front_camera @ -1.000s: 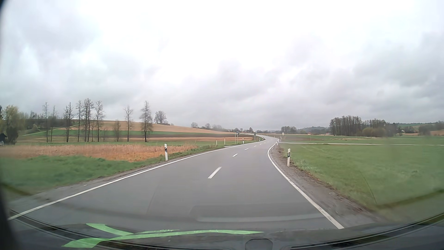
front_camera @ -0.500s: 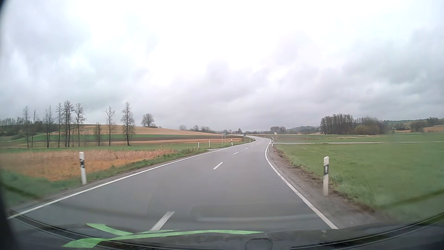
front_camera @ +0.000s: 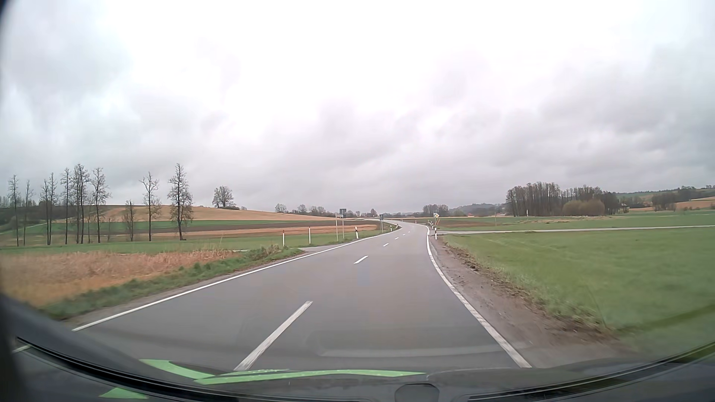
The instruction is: Follow the waypoints while adhering to traffic rules and regulations
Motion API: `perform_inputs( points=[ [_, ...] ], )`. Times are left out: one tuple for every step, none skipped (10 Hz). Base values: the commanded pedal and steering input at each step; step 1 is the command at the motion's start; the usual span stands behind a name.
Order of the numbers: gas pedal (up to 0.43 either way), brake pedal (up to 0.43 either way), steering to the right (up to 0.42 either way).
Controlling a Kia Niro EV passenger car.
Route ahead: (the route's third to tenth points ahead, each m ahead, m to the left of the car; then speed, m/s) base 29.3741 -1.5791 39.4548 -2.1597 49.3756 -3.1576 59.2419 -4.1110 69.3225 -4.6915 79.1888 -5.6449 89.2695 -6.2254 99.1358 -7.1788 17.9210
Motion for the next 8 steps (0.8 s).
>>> perform_inputs(
  points=[
    [0.240, 0.000, 0.012],
    [0.248, 0.000, 0.012],
    [0.248, 0.000, 0.012],
    [0.248, 0.000, 0.012],
    [0.248, 0.000, 0.012],
    [0.248, 0.000, 0.012],
    [0.240, 0.000, 0.012],
    [0.240, 0.000, 0.012]
  ],
)
